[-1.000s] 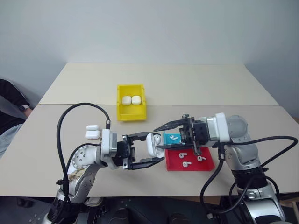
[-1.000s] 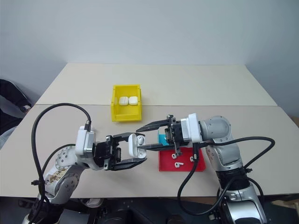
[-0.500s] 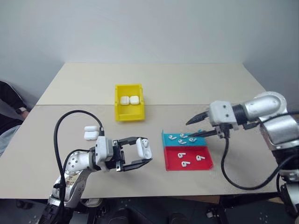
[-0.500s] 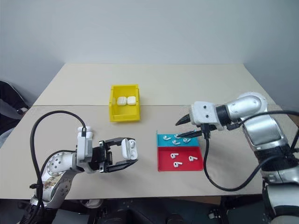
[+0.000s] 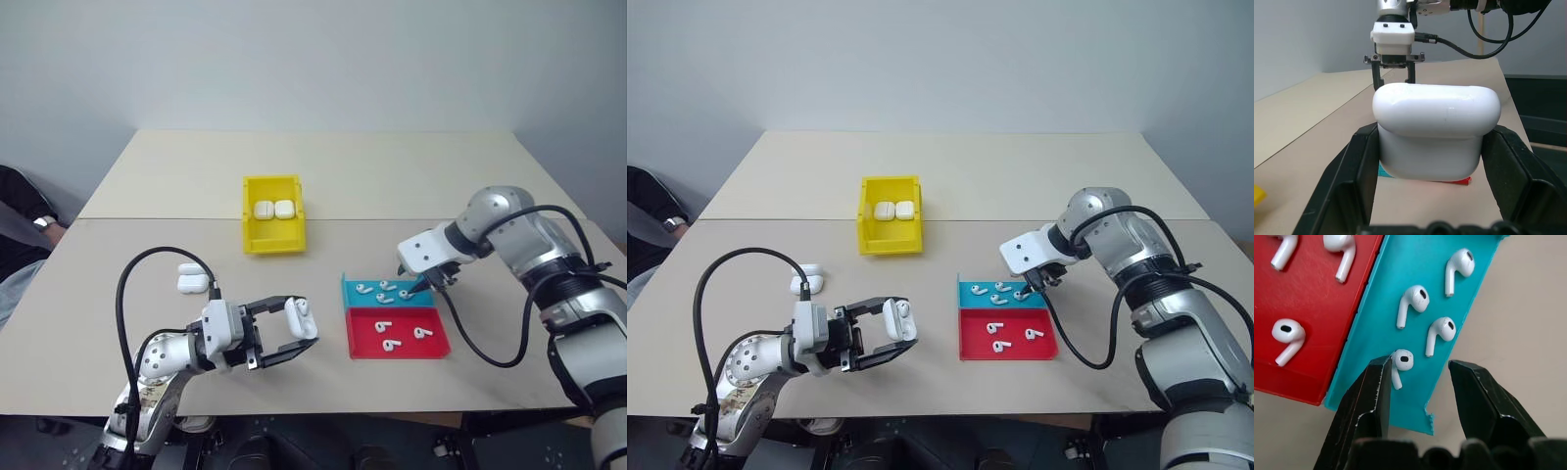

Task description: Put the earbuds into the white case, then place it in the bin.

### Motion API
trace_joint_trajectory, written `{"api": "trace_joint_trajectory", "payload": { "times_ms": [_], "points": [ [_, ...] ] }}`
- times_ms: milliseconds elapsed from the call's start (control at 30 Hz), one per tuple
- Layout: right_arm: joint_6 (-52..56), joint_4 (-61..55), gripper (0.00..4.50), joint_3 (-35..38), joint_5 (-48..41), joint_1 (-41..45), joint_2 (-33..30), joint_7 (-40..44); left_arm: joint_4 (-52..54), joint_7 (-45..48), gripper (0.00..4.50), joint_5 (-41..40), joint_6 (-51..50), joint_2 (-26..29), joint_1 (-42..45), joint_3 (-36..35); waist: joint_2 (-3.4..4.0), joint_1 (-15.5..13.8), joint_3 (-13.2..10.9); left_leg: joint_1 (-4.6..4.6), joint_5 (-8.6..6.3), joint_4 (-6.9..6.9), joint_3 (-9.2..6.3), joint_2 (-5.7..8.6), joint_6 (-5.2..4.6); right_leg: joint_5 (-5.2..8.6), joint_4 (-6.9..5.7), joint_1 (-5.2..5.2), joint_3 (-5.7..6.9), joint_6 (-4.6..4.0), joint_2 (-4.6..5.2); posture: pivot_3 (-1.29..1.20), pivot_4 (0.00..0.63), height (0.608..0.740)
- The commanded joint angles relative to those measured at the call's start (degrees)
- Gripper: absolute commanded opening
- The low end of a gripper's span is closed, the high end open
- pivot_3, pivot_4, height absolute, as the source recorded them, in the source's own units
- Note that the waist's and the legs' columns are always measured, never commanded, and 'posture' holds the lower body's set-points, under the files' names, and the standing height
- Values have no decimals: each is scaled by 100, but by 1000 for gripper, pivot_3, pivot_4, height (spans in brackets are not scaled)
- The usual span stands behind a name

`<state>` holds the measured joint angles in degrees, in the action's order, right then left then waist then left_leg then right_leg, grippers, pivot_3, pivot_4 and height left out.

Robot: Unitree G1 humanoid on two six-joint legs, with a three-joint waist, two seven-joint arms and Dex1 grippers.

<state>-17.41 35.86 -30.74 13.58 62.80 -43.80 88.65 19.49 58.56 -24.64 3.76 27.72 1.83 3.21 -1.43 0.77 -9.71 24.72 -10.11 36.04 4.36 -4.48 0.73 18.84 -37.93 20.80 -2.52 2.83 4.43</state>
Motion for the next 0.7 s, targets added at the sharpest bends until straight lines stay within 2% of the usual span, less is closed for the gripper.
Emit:
{"api": "trace_joint_trajectory", "payload": {
  "times_ms": [33, 700],
  "points": [
    [-355, 284, 2272, 11, 113, 201, 55, 210, 351, -139, 2808, -5, 84, 41, -124, -67, 0, -1, 0, 0, 0, 0, 1, 0, 0, 0, 0, 0, 0, 0, 0, 0, 150, 740],
    [-988, 1559, 2272, -25, 670, 435, 533, 47, 379, -319, 2808, 74, 76, 182, -215, -95, 2, 1, -1, -2, 1, 2, 7, -2, 2, 0, -7, 2, -1, -1, 0, 0, 150, 740]
  ]
}}
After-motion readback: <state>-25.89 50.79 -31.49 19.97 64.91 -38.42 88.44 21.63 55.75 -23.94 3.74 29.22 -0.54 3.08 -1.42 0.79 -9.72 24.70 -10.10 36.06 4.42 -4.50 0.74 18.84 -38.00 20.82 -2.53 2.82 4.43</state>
